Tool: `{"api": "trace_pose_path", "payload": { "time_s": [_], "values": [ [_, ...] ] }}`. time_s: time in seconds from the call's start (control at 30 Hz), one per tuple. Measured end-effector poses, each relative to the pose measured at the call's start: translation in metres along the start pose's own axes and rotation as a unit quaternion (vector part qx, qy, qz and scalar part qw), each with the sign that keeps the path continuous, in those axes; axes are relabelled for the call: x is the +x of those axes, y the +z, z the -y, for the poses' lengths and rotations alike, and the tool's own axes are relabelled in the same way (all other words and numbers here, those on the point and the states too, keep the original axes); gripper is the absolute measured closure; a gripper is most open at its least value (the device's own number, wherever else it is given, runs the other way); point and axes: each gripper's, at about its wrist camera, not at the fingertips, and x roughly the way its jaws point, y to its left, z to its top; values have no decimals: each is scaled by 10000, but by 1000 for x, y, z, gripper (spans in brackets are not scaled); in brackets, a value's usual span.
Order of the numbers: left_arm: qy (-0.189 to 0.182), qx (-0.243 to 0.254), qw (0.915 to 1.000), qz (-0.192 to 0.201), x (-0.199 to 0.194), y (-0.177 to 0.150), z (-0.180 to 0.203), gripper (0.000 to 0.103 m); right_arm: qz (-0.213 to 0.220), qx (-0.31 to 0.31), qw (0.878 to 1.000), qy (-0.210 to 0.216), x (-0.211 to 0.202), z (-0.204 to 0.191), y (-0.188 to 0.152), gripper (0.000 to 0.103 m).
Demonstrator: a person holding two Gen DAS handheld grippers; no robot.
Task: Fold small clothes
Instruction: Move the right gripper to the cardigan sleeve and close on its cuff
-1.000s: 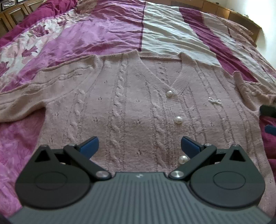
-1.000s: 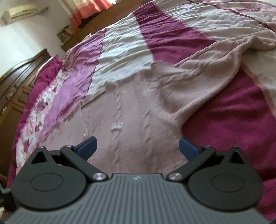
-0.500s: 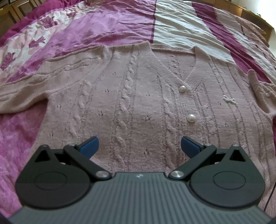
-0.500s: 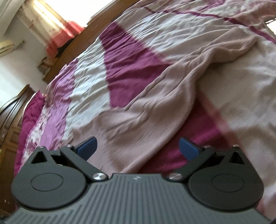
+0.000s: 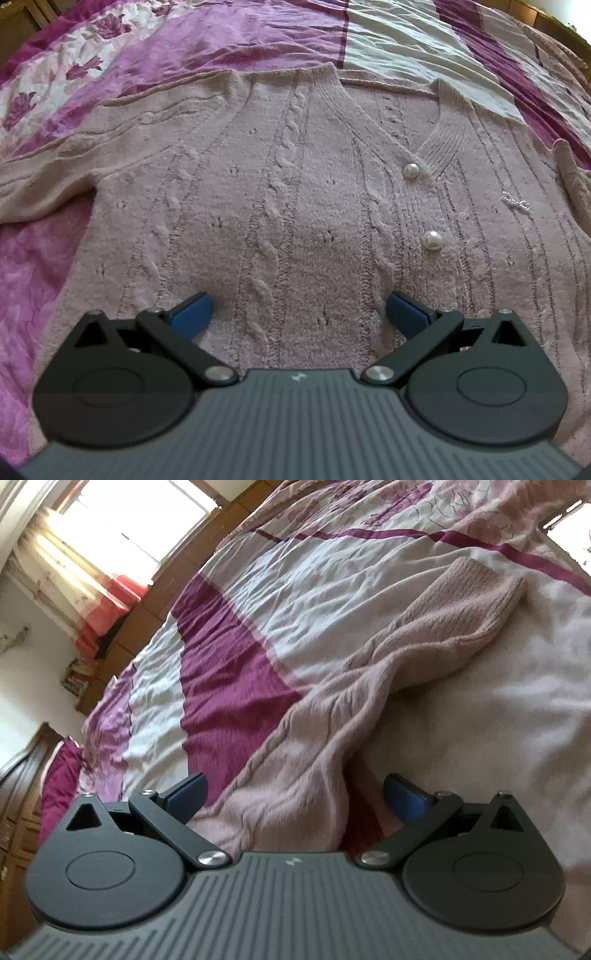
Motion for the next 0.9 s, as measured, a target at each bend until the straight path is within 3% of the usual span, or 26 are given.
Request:
{"api": "trace_pose_path", "payload": {
  "time_s": [0.57, 0.63, 0.73, 0.8, 0.9],
  "values": [
    [154, 132, 9998, -19, 7, 0, 5, 0, 440, 604, 9965, 381, 29, 25, 30, 1],
    [153, 133, 9998, -19, 7, 0, 5, 0, 498, 630, 9962, 351, 29, 26, 32, 8],
    [159, 145, 9998, -14, 7, 0, 6, 0, 550, 592, 9966, 157, 29, 27, 33, 32],
    [162, 157, 9997, -6, 7, 0, 6, 0, 556, 564, 9969, -3, 29, 30, 34, 60],
    [162, 170, 9997, 2, 7, -1, 5, 0, 548, 542, 9970, -44, 26, 34, 34, 86]
  ]
}}
